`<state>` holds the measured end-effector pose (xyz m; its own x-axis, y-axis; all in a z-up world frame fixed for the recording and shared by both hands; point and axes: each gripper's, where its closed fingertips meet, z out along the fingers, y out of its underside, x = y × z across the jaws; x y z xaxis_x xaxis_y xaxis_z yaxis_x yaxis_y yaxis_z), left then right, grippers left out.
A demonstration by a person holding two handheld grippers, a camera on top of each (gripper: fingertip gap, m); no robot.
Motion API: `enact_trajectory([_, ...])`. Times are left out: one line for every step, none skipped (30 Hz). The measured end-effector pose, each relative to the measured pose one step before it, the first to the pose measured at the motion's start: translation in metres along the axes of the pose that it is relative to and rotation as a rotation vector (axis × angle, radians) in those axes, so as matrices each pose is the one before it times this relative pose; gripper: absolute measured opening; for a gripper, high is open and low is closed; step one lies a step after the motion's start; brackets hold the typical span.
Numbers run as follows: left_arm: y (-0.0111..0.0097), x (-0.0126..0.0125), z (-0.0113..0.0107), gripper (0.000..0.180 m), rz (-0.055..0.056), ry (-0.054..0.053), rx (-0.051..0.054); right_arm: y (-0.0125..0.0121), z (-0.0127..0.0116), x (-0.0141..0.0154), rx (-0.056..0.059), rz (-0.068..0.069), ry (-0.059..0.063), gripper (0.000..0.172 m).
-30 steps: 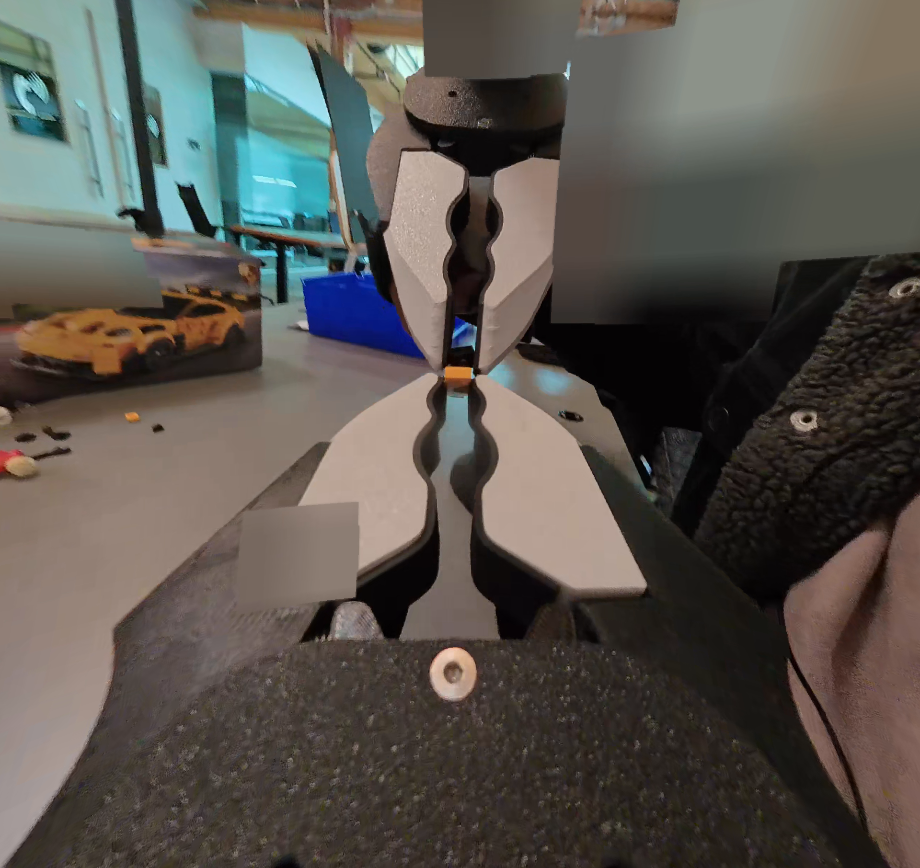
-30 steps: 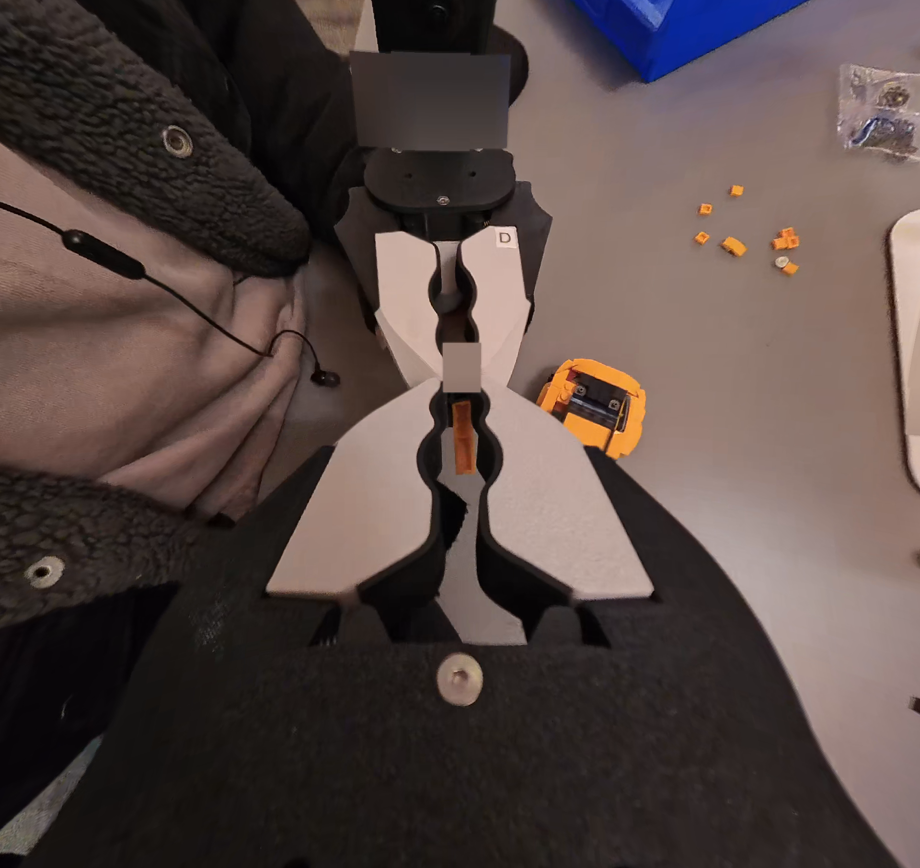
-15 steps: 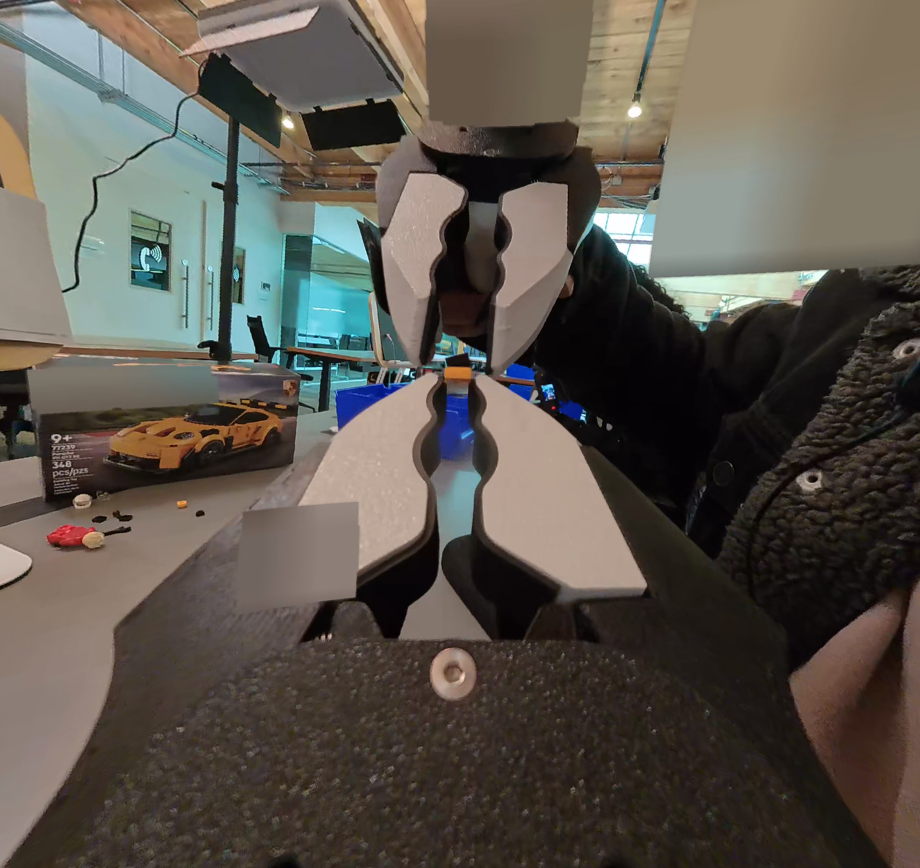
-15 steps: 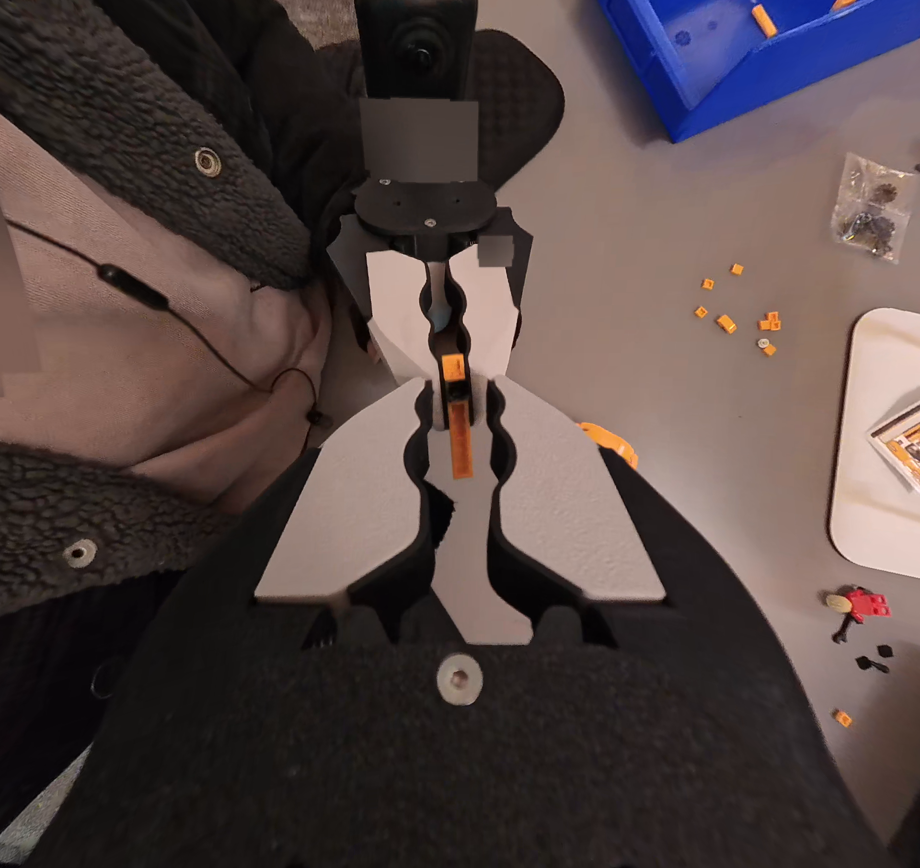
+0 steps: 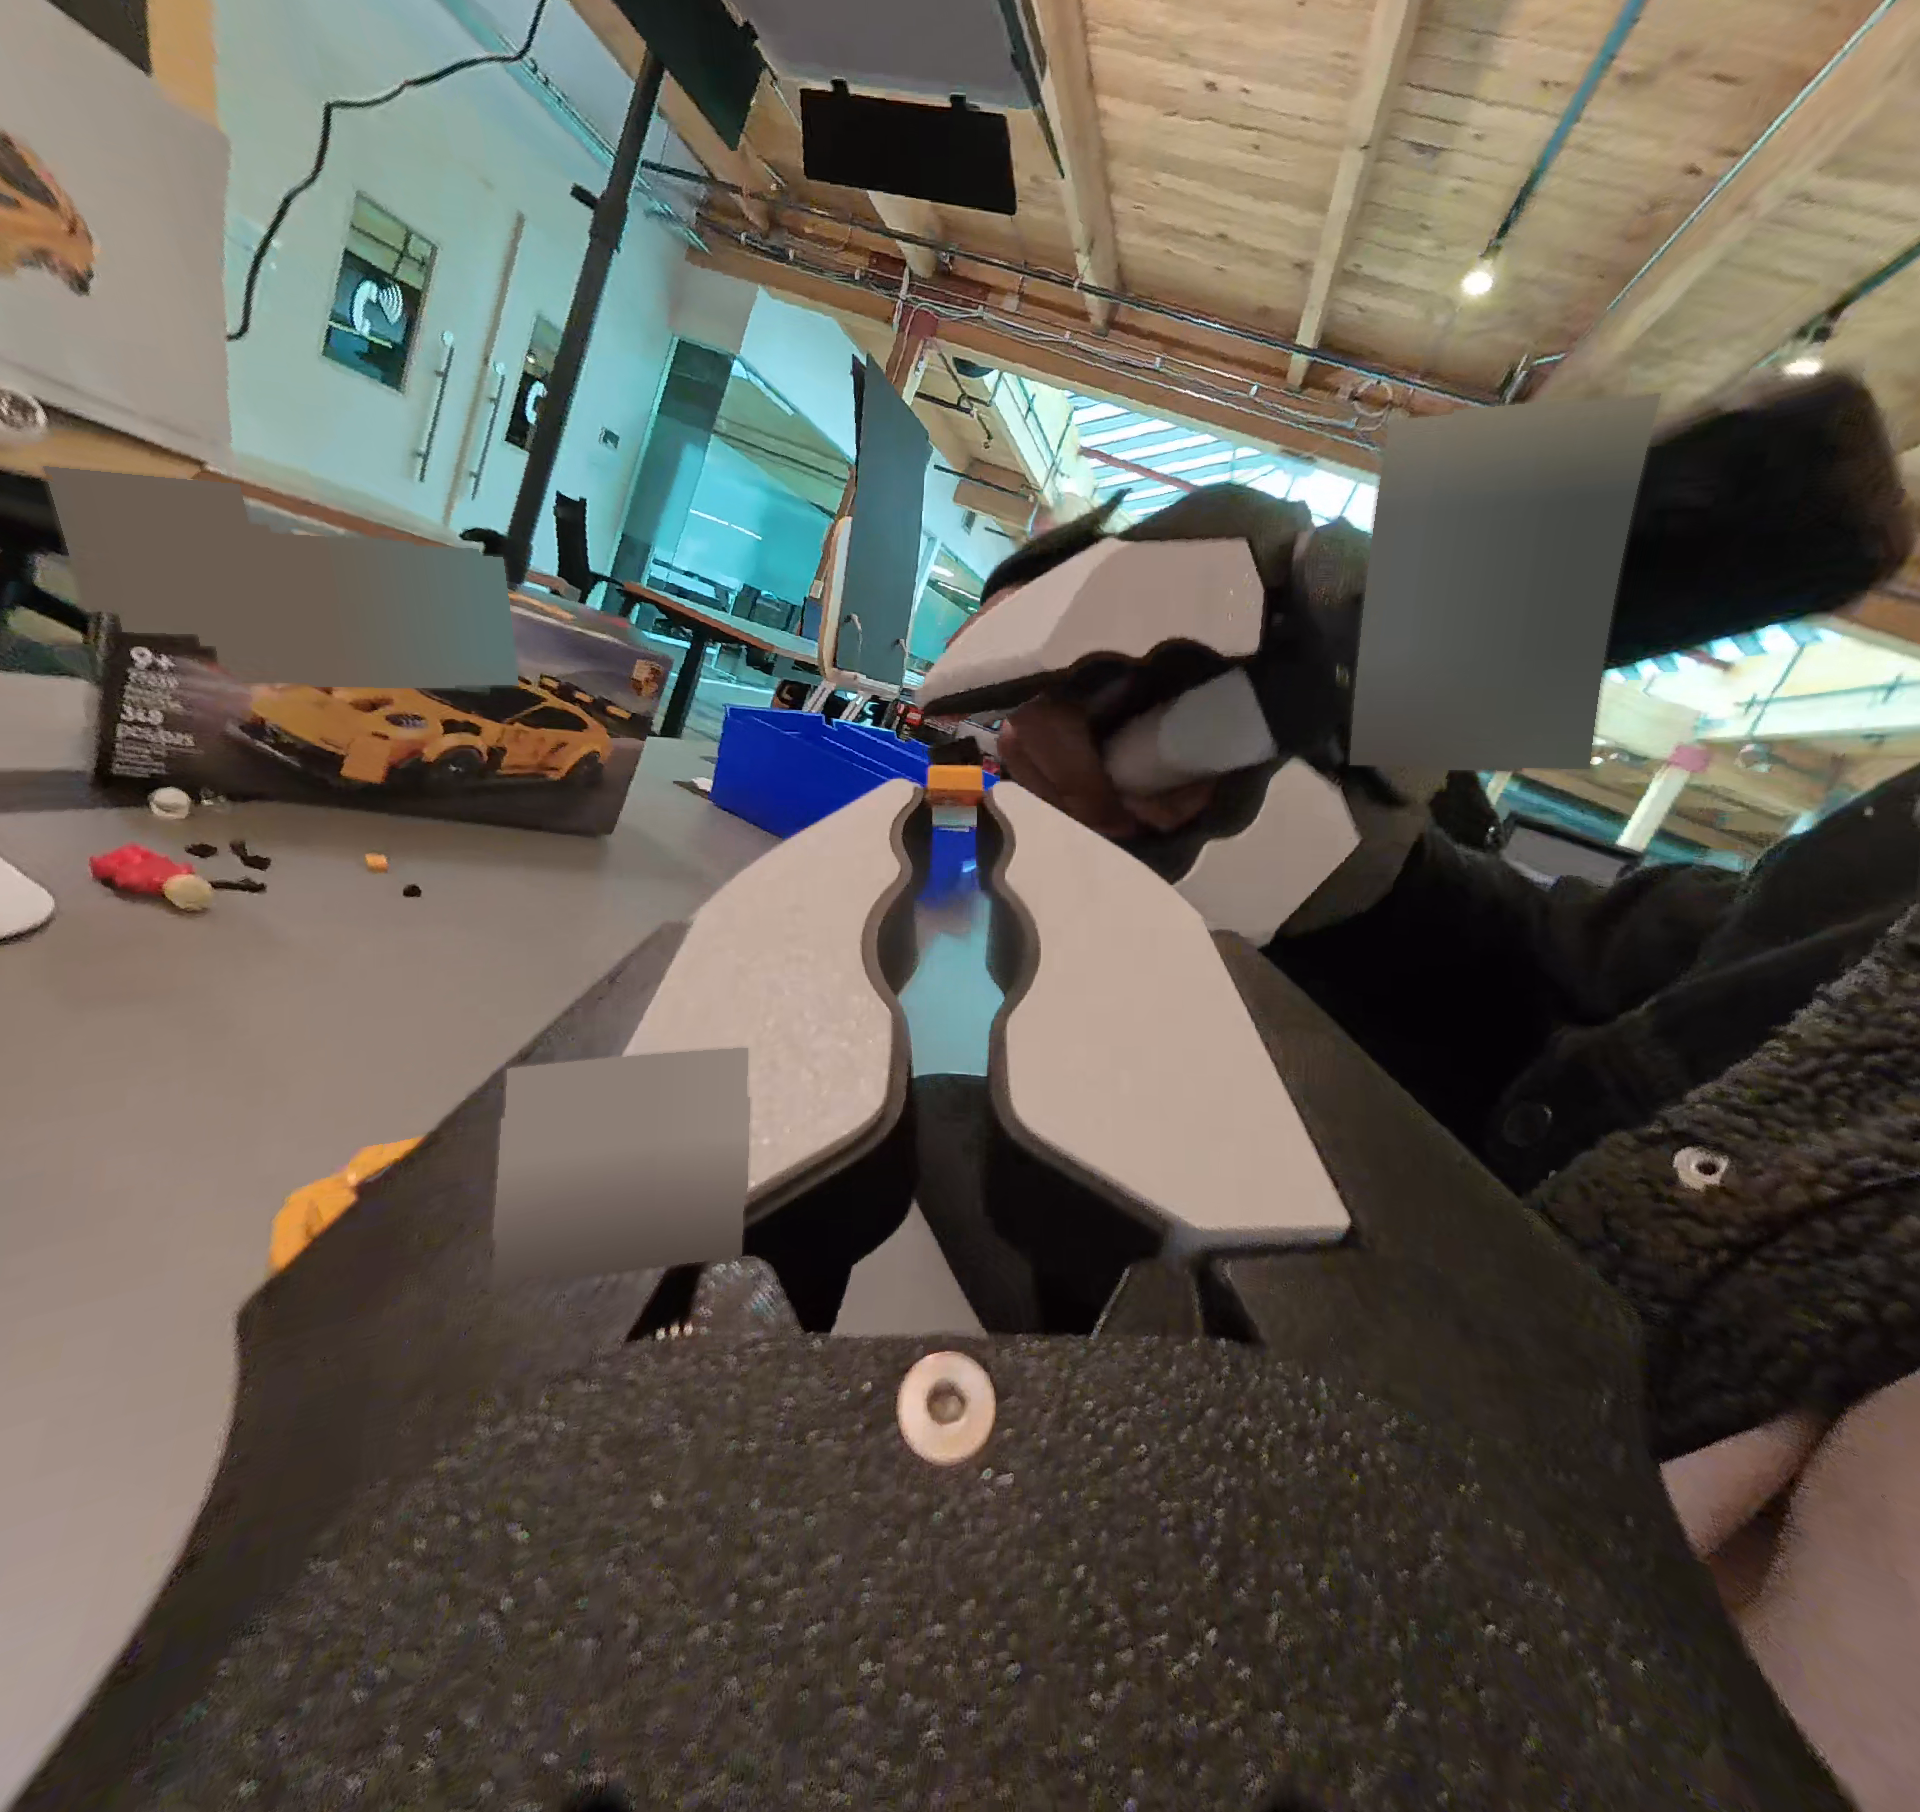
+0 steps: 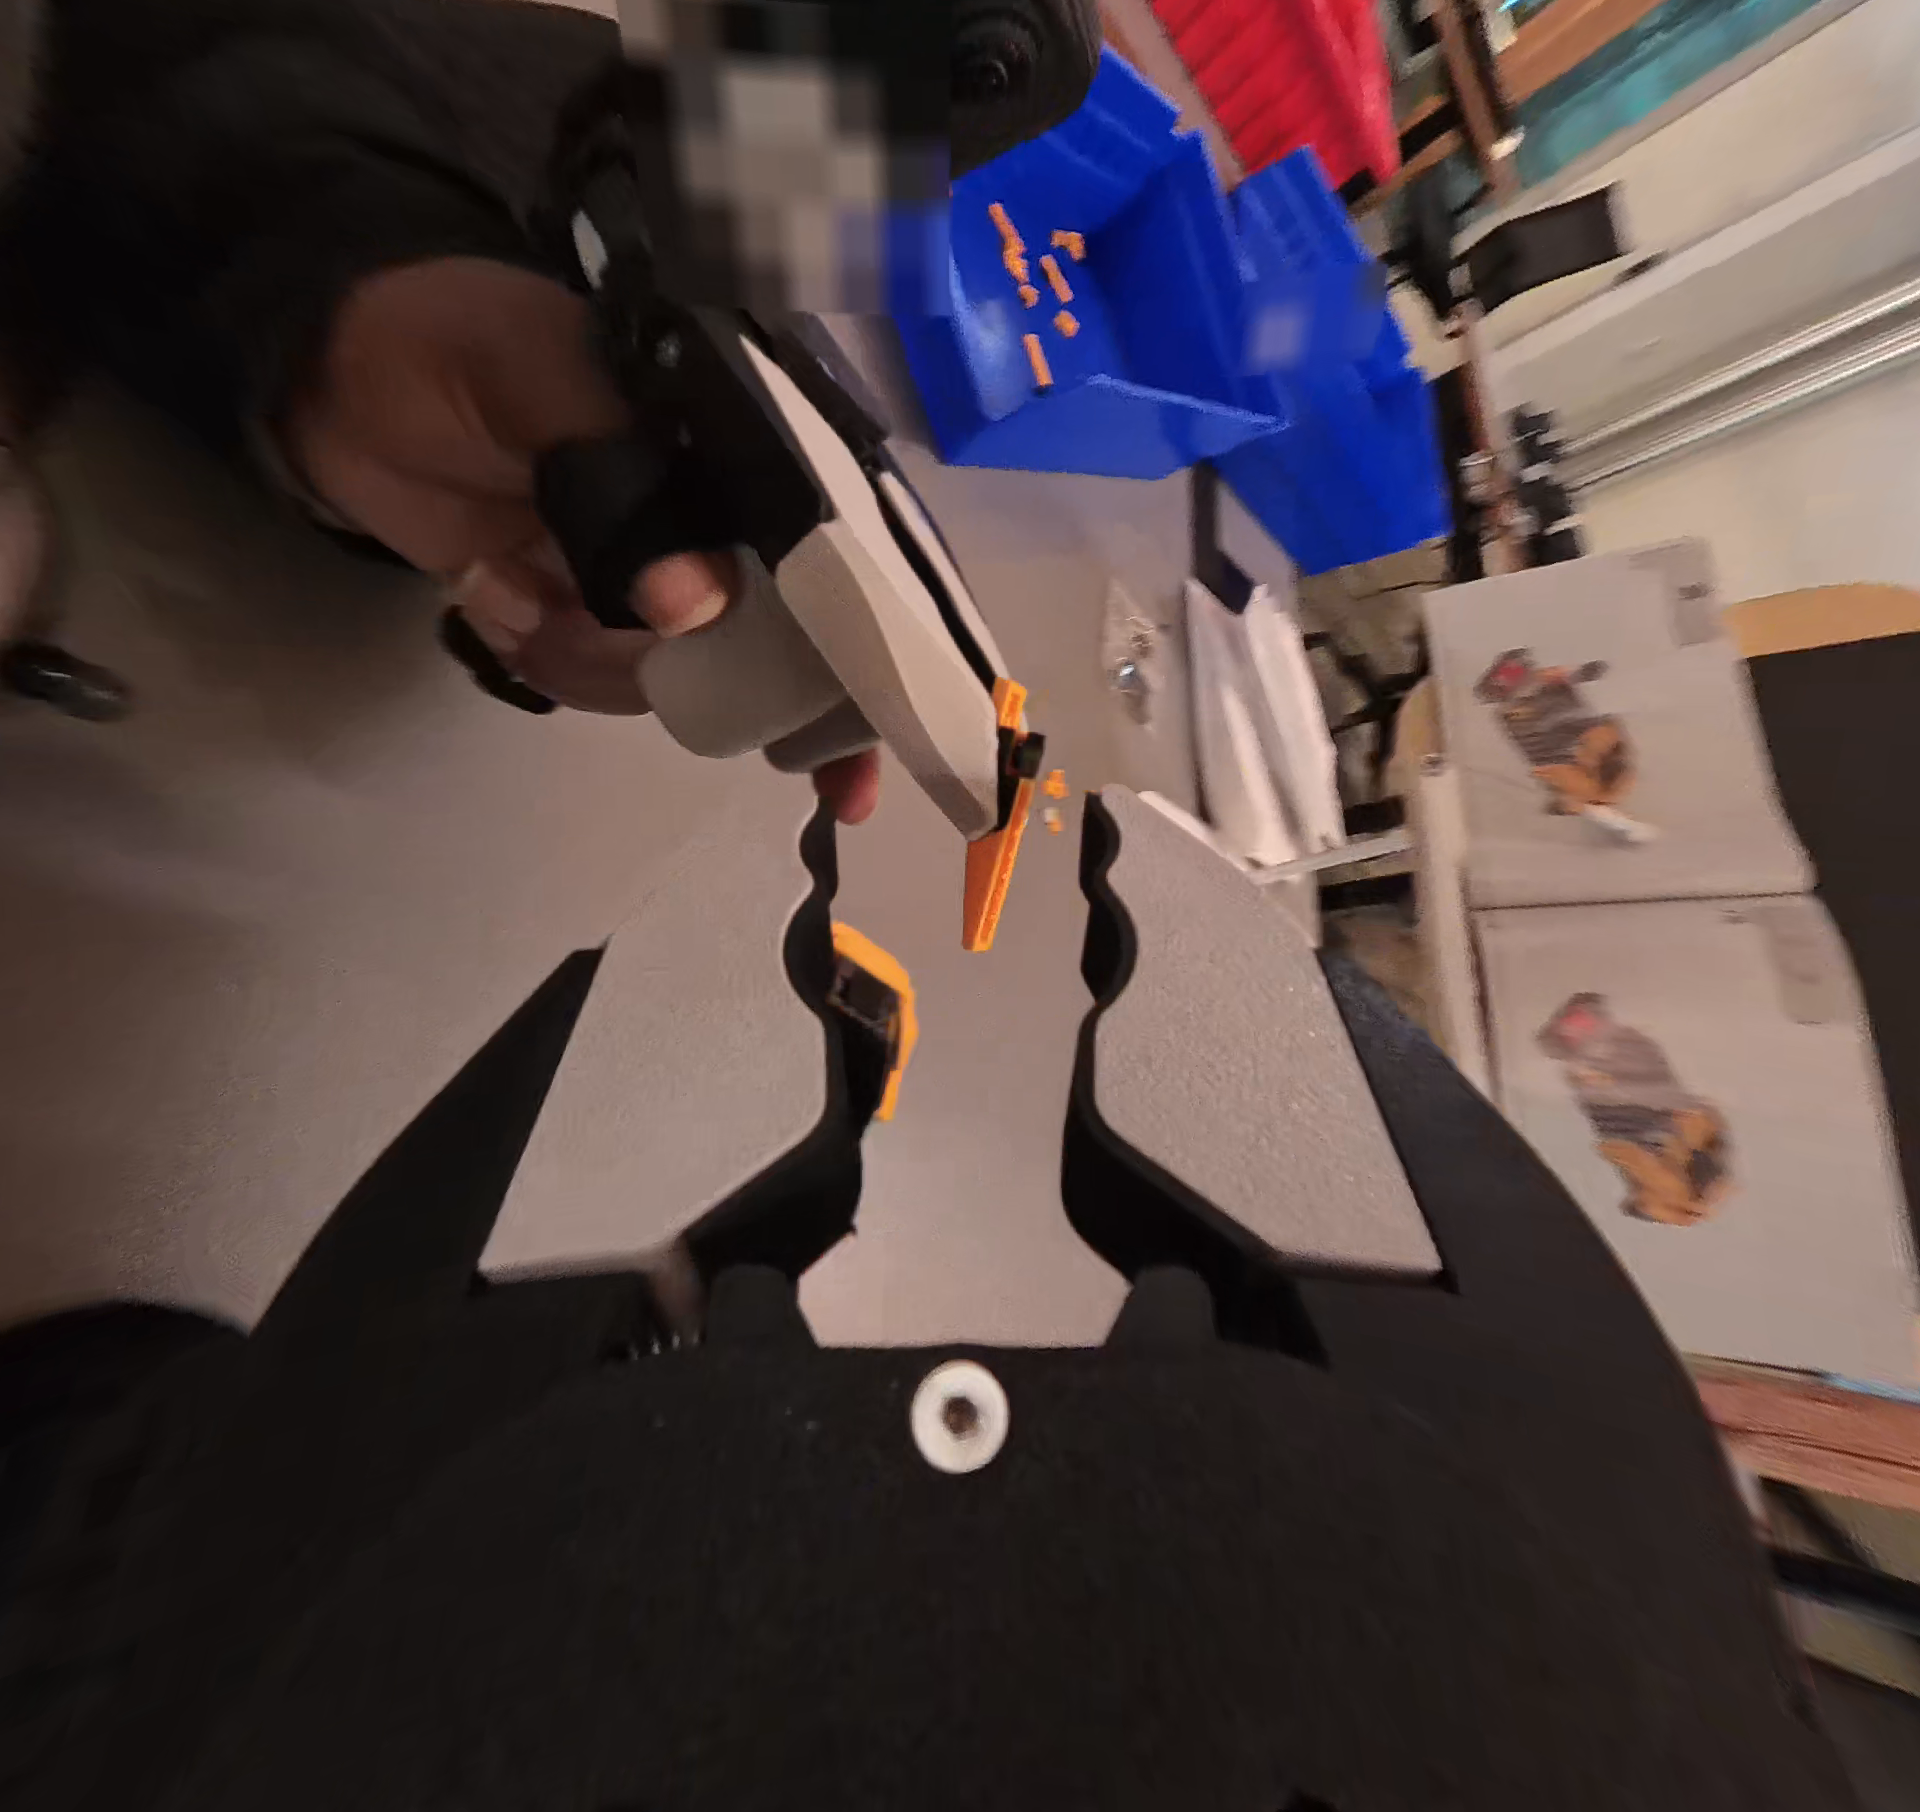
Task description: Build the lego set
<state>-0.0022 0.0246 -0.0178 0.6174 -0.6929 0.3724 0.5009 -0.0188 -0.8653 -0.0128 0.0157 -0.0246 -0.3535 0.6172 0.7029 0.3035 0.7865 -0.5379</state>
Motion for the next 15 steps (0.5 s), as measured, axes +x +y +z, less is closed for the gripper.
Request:
enact_trajectory([0.00061, 0.00062, 0.00068, 0.008, -0.0221, 0.0064, -0.0014, -0.00053, 0.00221, -0.00062, 0.0108, -0.0308, 0.0347, 0.045])
enact_trajectory([0.00034, 0.00092, 0.00060, 0.008, -0.0261, 0.0089, -0.0003, -0.00046, 0.00203, 0.00016, 0.0058, -0.0265, 0.0344, 0.045])
enact_trajectory([0.00016, 0.00068, 0.00032, 0.008, -0.0266, 0.0080, 0.0002, -0.00076, 0.00159, 0.00096, 0.0049, -0.0258, 0.0343, 0.045])
enact_trajectory([-0.00022, 0.00067, 0.00019, 0.008, -0.0208, 0.0080, 0.0011, -0.00064, 0.00103, 0.00032, 0.0054, -0.0253, 0.0217, 0.045])
enact_trajectory([-0.00033, 0.00105, 0.00006, 0.008, -0.0155, 0.0096, 0.0016, 0.00006, 0.00087, 0.00040, -0.0015, -0.0194, 0.0142, 0.044])
enact_trajectory([-0.00059, 0.00163, 0.00008, 0.008, -0.0155, 0.0128, 0.0022, 0.00012, 0.00050, 0.00073, -0.0019, -0.0061, 0.0091, 0.043])
enact_trajectory([-0.00024, 0.00085, -0.00002, 0.007, -0.0146, 0.0068, -0.0002, -0.00072, -0.00003, 0.00005, 0.0057, 0.0037, -0.0009, 0.041])
enact_trajectory([0.00005, 0.00054, 0.00015, 0.007, -0.0128, 0.0044, -0.0019, -0.00142, -0.00034, 0.00092, 0.0096, 0.0043, 0.0058, 0.036])
enact_trajectory([-0.00017, 0.00103, 0.00010, 0.007, -0.0135, 0.0076, -0.0006, -0.00147, -0.00052, 0.00110, 0.0081, -0.0016, 0.0099, 0.031])
enact_trajectory([-0.00039, 0.00125, 0.00016, 0.007, -0.0160, 0.0089, 0.0004, -0.00102, -0.00038, 0.00091, 0.0032, -0.0044, 0.0098, 0.027])
enact_trajectory([-0.00010, 0.00105, 0.00015, 0.007, -0.0164, 0.0076, -0.0010, -0.00091, -0.00038, 0.00199, 0.0022, -0.0026, 0.0188, 0.022])
enact_trajectory([-0.00018, 0.00102, 0.00016, 0.008, -0.0153, 0.0069, 0.0008, -0.00110, -0.00030, 0.00076, 0.0045, -0.0027, 0.0090, 0.020])
enact_trajectory([-0.00042, 0.00050, 0.00004, 0.007, -0.0157, 0.0039, 0.0004, -0.00067, 0.00000, 0.00040, -0.0004, 0.0022, 0.0072, 0.020])
enact_trajectory([-0.00015, 0.00036, 0.00013, 0.007, -0.0186, 0.0013, -0.0035, -0.00041, 0.00002, 0.00010, -0.0010, 0.0042, 0.0069, 0.020])
enact_trajectory([0.00013, 0.00010, 0.00017, 0.008, -0.0194, -0.0004, -0.0057, 0.00003, -0.00005, -0.00054, -0.0021, 0.0055, 0.0005, 0.019])
